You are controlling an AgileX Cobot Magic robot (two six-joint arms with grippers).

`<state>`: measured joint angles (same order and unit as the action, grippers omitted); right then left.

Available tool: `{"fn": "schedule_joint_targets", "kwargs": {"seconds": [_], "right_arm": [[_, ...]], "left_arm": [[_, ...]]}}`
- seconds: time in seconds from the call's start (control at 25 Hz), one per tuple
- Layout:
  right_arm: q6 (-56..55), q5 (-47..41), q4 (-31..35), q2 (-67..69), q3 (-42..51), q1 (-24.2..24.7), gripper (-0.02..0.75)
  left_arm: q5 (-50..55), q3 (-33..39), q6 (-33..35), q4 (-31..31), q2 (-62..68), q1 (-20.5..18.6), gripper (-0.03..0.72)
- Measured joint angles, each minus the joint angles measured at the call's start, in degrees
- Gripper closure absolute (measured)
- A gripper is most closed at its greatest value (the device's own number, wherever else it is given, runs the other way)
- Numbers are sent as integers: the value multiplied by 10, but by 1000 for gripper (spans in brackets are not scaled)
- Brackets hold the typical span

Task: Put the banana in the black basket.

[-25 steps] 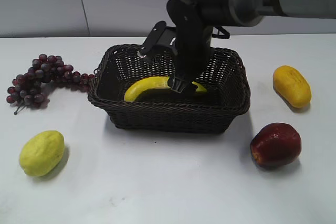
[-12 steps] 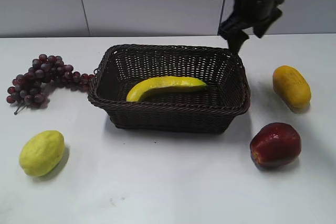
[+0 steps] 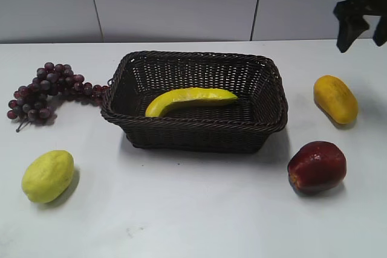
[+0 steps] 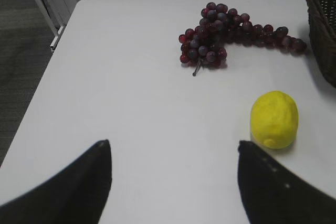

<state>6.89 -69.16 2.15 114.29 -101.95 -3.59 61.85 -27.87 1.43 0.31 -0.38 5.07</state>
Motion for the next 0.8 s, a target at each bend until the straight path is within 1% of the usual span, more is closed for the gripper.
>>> {"fn": "schedule_joint_targets", "kwargs": {"seconds": [0.08,0.2,0.36,0.8], "right_arm": [[0,-1,0,-33,30,11,163],[-1,-1,1,-84,83,15,163],[-1,2,4,-166,182,15,163],[-20,135,5,-441,528,15,163]], "left_arm": [[0,0,0,0,0,0,133],[0,0,0,0,0,0,133],[0,0,0,0,0,0,133],[0,0,0,0,0,0,133]]}}
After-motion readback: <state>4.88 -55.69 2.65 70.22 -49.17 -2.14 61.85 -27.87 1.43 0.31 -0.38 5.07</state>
